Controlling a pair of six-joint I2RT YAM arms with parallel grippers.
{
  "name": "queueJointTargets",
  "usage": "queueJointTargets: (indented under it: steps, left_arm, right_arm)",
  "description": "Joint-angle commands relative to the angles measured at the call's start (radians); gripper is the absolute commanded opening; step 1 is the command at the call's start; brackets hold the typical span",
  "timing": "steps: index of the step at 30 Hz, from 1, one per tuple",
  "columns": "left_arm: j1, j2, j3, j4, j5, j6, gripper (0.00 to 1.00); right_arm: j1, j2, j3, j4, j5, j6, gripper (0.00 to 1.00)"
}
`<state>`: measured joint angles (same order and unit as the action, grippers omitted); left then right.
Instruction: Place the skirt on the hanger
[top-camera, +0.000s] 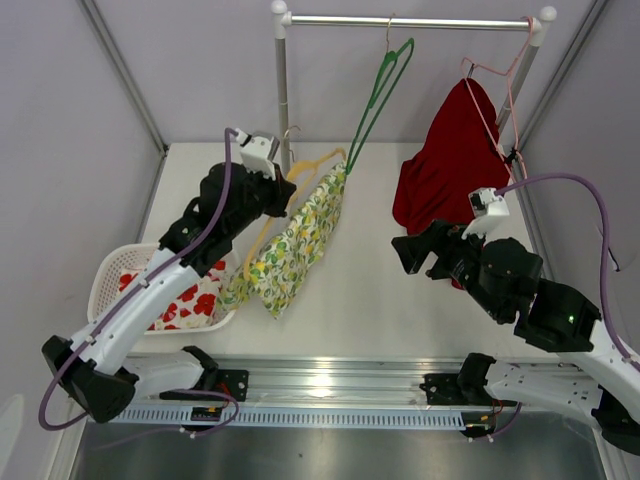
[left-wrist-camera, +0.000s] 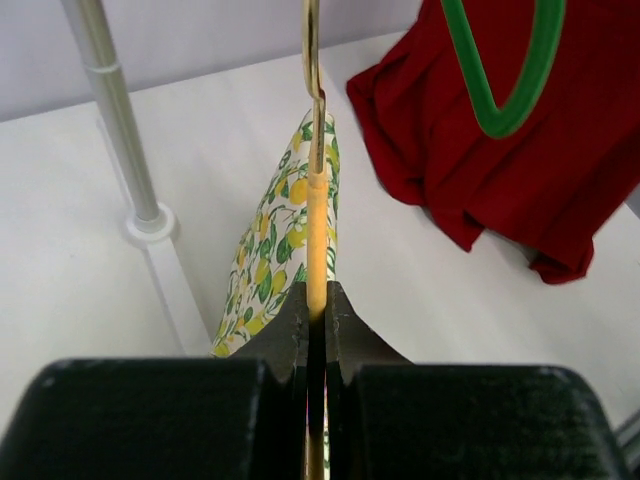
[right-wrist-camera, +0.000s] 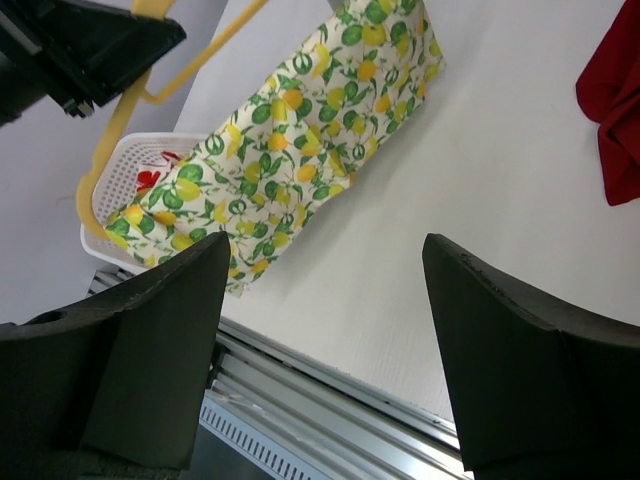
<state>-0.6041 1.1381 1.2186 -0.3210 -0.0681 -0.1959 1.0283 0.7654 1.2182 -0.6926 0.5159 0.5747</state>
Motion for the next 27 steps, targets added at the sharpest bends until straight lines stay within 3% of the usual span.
queueJointTargets:
  steps: [1,16,27]
  left_arm:
    - [-0.003,0.055,0.143,0.039,-0.088,0.039,0.00]
    - [-0.002,0.370,0.606,0.040,-0.254,0.138,0.00]
    - [0.003,0.587,0.922,0.011,-0.302,0.191,0.00]
  right_arm:
    - [-0.005,-0.009,0.041,-0.007,0.016,0.002,0.83]
    - [-0.019,-0.031,0.086,-0.012,0.019,-0.050,0.83]
    - [-0.022,-0.017,0.122,0.008,0.010,-0.108,0.83]
